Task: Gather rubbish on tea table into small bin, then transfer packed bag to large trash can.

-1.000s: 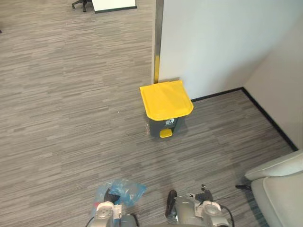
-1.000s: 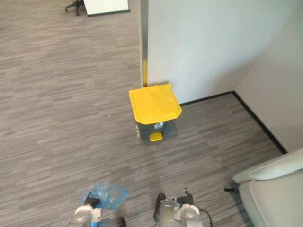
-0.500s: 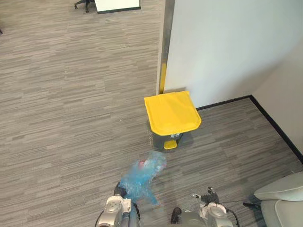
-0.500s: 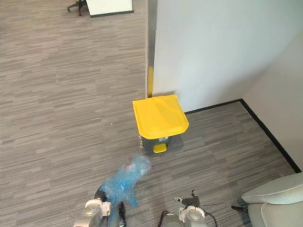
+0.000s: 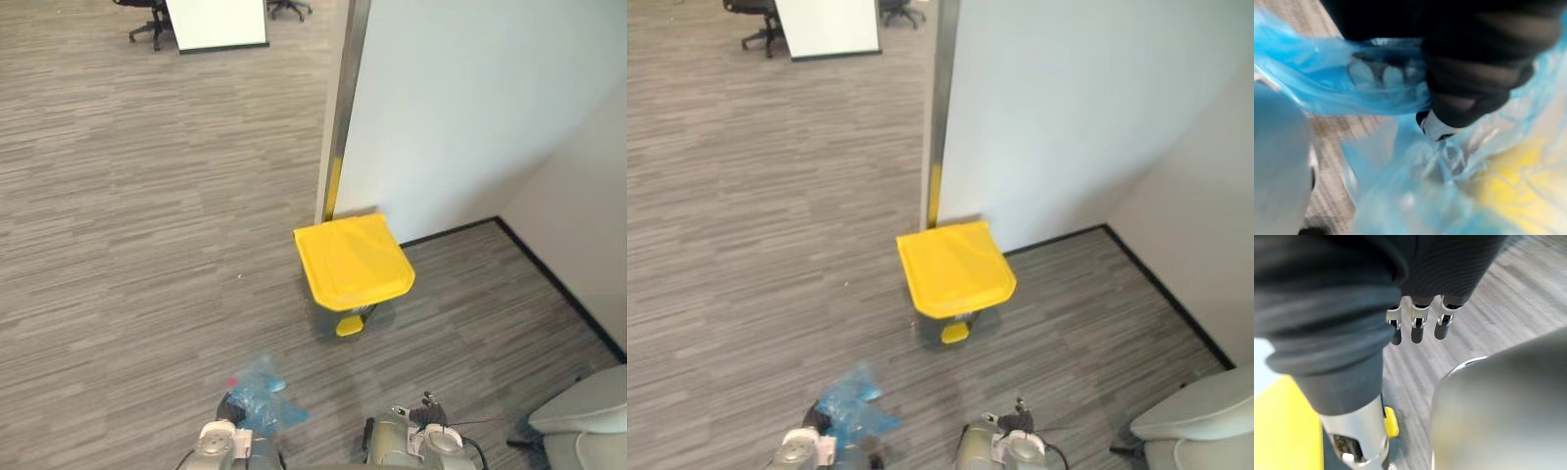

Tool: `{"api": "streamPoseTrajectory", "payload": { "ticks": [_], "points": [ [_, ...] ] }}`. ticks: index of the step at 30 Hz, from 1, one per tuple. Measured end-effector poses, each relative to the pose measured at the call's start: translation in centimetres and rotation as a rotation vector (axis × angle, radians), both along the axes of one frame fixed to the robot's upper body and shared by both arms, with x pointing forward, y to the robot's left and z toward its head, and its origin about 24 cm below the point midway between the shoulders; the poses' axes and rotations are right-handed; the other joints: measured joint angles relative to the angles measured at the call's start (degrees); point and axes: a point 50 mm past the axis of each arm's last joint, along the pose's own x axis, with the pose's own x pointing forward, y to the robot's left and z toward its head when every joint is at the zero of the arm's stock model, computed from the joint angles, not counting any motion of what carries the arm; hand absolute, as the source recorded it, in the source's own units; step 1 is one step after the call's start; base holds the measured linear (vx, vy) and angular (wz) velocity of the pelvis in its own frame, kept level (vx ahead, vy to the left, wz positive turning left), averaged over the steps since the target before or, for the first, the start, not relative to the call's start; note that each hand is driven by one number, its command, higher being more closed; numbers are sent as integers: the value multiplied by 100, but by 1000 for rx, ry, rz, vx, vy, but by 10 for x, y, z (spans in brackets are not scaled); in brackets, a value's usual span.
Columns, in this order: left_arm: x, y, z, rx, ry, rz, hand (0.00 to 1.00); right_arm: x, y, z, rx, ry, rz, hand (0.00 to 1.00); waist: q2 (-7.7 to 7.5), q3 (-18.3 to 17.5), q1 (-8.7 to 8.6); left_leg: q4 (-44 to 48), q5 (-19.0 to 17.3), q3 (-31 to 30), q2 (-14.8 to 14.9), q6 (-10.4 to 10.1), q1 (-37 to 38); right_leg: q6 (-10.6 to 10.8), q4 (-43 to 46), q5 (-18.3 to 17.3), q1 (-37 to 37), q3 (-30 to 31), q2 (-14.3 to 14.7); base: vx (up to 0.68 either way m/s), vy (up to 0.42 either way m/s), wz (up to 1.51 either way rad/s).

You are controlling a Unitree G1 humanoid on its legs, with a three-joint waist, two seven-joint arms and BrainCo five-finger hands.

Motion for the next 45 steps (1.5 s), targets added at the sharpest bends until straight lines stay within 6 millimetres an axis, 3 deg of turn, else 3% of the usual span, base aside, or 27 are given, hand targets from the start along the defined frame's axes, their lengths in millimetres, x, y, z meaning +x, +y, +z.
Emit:
{"api": "streamPoseTrajectory", "payload": {
  "ticks": [3, 5, 6, 7, 9, 10, 11, 12, 15, 18, 19, 20, 21, 22, 23, 24, 26, 27, 28, 34, 36, 37, 38, 39, 41, 42, 45],
  "points": [
    [18, 0, 8, 7, -53, -5, 100, 6, -5, 4, -3, -20, -24, 0, 6, 274, -41, 656, -534, -300, 244, -304, 158, 228, -2264, 942, -160, -167, 140, 443, -194, 59],
    [25, 0, 10, 17, -70, 8, 100, 13, -13, 8, -14, -38, -37, 0, 38, 422, -32, 1131, -1091, -536, 421, -586, 343, 179, -2152, 1159, -186, -42, 236, 509, -272, 41],
    [28, -6, 11, 3, -79, 5, 100, 23, -22, 14, -41, -63, -33, 0, 308, 591, 20, 1171, -1191, -789, 598, -509, 451, 330, -1677, 1101, -235, 108, 446, 451, -203, 32],
    [33, -10, 13, -9, -93, -1, 100, 24, -28, 16, -58, -75, -41, 0, 352, 655, 7, 1170, -1099, -936, 599, -371, 432, 526, -1190, 938, -422, 282, 470, 418, -185, 34],
    [41, -15, 17, -22, -115, -6, 100, 3, -43, 10, -62, -21, -120, 0, 351, 663, -85, 1261, -1019, -1370, 708, -400, 497, 288, 321, -151, -920, 949, 743, 383, -294, 74],
    [44, -19, 18, -32, -126, -6, 100, -7, -43, 6, -55, 10, -136, 0, 319, 641, -71, 1273, -1023, -1450, 769, -408, 537, 107, 707, -376, -1041, 1046, 804, 394, -338, 69],
    [46, -20, 21, -41, -142, 3, 100, -19, -40, 0, -38, 50, -149, 0, 399, 639, -83, 1398, -998, -1610, 938, -445, 461, 35, 1005, -673, -1109, 886, 842, 668, -619, 97],
    [74, -53, 41, -130, -260, -28, 100, -17, -38, 3, -17, 28, -200, 0, 557, 642, -150, 1539, -217, -1782, 1533, -607, -233, -270, 835, -749, -1117, 161, 927, 585, -612, 101],
    [77, -58, 46, -140, -288, -43, 100, -4, -38, 12, -28, -42, -186, 0, 565, 617, -151, 931, 13, -1563, 1665, -822, -208, -395, 501, -615, -1049, -10, 922, 75, -230, 54],
    [70, -47, 42, -112, -270, -35, 100, 16, -31, 19, -32, -84, -112, 0, 513, 447, -124, 316, 136, -1461, 1741, -757, -294, -349, 230, -548, -1132, -186, 882, -153, -96, 39],
    [70, -38, 43, -96, -276, -21, 100, 38, -18, 29, -39, -141, -6, 0, 441, 228, -119, -84, 174, -1454, 1717, -821, -505, -377, -59, -384, -1391, -302, 860, -278, -121, 22],
    [74, -33, 46, -83, -290, -18, 100, 64, 0, 44, -23, -239, 82, 0, 331, 255, -4, 858, -79, -1491, 1438, -971, -923, -279, -163, -216, -1589, -259, 770, -310, -106, 0],
    [75, -33, 47, -83, -294, -19, 100, 73, 6, 50, -21, -266, 108, 0, 327, 247, 34, 1128, -115, -1480, 1334, -892, -1028, -235, -175, -163, -1648, -245, 770, -341, -73, -10],
    [74, -33, 47, -85, -293, -15, 100, 105, 25, 75, -14, -383, 188, 0, 348, 254, 82, 1197, -349, -1221, 1295, -563, -1129, -125, -26, -67, -1877, -130, 775, -248, -54, 5],
    [76, -35, 48, -91, -304, -11, 100, 123, 37, 89, -9, -448, 231, 0, 396, 267, 72, 851, -689, -1234, 1295, -481, -1098, -132, -4, -14, -2021, -67, 819, -288, -91, 23],
    [83, -37, 54, -97, -332, -12, 100, 144, 48, 110, -3, -521, 264, 0, 383, 410, 131, 629, -952, -1288, 1315, -891, -1076, -170, -40, 81, -2111, 27, 866, -224, -98, 19],
    [85, -36, 56, -95, -354, 8, 100, 173, 62, 144, 11, -632, 299, 0, 348, 512, 339, 596, -949, -1375, 1285, -896, -1176, -221, -287, 305, -2147, 128, 1020, -255, -186, 1],
    [81, -26, 59, -83, -382, 44, 100, 227, 56, 243, -100, -906, 319, 0, 336, 635, 316, 166, -908, -1602, 1408, -929, -1124, -281, -461, 353, -2166, -37, 1249, -199, -291, -6],
    [87, -27, 63, -84, -403, 38, 100, 236, 48, 271, -141, -976, 306, 0, 329, 712, 305, 66, -889, -1618, 1437, -968, -1098, -316, -501, 332, -2184, -56, 1322, -105, -263, -2],
    [99, -36, 77, -101, -474, -10, 100, 254, 16, 331, -267, -1057, 253, 0, 256, 870, 204, -284, -873, -1537, 1576, -1006, -1048, -320, -611, 329, -2241, -163, 1406, -17, -96, 0],
    [102, -37, 80, -100, -489, -18, 100, 257, 12, 353, -291, -1101, 245, 0, 147, 935, 194, 461, -874, -1592, 1437, -1037, -1266, -304, -776, 335, -2244, -195, 1401, -44, -59, -12],
    [104, -45, 81, -116, -496, -35, 100, 258, 12, 368, -302, -1135, 245, 0, 284, 1004, 236, 777, -889, -1569, 1417, -766, -1401, 216, -272, 161, -2379, -227, 1380, -46, -17, -1],
    [105, -51, 83, -128, -507, -57, 100, 257, 5, 375, -327, -1146, 231, 0, 364, 1043, 146, 644, -999, -1642, 1483, -1129, -1327, -460, 1031, 182, -2737, 483, 1397, 43, -60, 42],
    [107, -44, 89, -116, -538, -52, 100, 257, -2, 376, -347, -1142, 214, 0, -76, 1156, 26, 633, -987, -1587, 1246, -1304, -1235, -420, 1291, -245, -2642, 1345, 1314, 126, -88, 65],
    [109, -45, 91, -126, -544, -46, 100, 257, 2, 387, -350, -1169, 224, 0, 69, 1220, 82, 634, -916, -1819, 1344, -1418, -1330, -306, 863, -49, -2609, 964, 1364, 129, -54, 5],
    [110, -47, 92, -130, -547, -54, 100, 257, 3, 392, -348, -1180, 228, 0, 93, 1235, 116, 529, -845, -1817, 1329, -1391, -1264, -506, 762, 169, -2599, 828, 1402, 90, 40, -22],
    [114, -61, 100, -156, -583, -106, 100, 257, 2, 391, -342, -1176, 223, 0, 145, 1258, 96, 405, -755, -1789, 1322, -1411, -1136, -584, 701, 207, -2484, 841, 1364, 31, 53, 0]
  ]
}}
